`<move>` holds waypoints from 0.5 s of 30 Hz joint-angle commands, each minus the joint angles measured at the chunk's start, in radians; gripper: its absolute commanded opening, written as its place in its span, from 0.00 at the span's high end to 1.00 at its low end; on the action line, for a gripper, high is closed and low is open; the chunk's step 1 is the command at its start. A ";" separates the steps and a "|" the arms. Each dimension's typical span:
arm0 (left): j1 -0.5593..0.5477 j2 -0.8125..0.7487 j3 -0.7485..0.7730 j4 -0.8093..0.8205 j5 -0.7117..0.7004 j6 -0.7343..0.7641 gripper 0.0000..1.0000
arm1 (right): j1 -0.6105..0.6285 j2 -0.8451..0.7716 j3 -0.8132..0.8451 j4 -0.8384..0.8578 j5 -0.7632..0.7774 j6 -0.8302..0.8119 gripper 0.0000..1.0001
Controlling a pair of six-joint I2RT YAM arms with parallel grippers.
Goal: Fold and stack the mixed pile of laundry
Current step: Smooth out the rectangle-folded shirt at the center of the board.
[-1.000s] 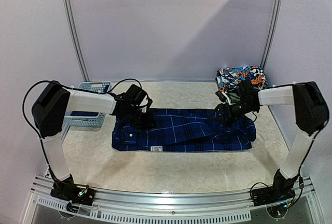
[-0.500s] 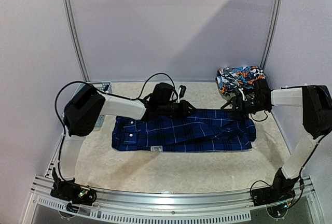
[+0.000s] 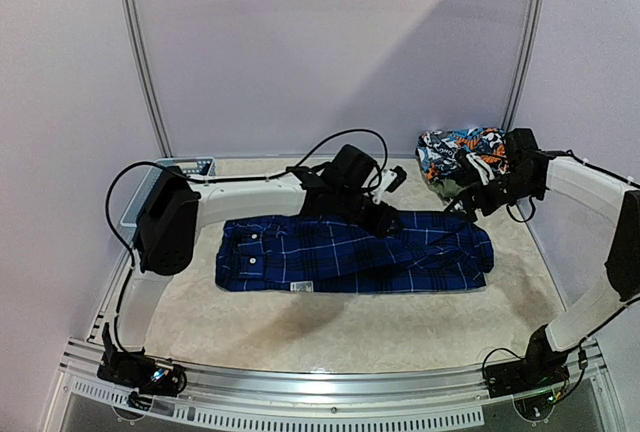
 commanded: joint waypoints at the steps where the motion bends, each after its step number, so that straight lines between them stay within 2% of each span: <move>1: -0.040 -0.025 0.015 -0.303 -0.166 0.383 0.53 | -0.009 0.028 -0.005 -0.119 0.157 -0.337 0.05; 4: -0.057 -0.022 0.000 -0.301 -0.215 0.450 0.53 | -0.027 0.093 0.013 -0.142 0.157 -0.411 0.18; 5: -0.059 -0.021 -0.009 -0.288 -0.223 0.456 0.52 | -0.028 0.116 0.018 -0.143 0.160 -0.421 0.19; 6: -0.061 -0.019 -0.015 -0.269 -0.222 0.464 0.53 | -0.028 0.145 0.025 -0.149 0.159 -0.432 0.08; 7: -0.064 -0.016 -0.019 -0.255 -0.215 0.469 0.53 | -0.029 0.162 0.030 -0.154 0.155 -0.441 0.02; 15: -0.094 0.045 0.042 -0.285 -0.212 0.541 0.52 | -0.028 0.249 0.036 -0.156 0.178 -0.512 0.01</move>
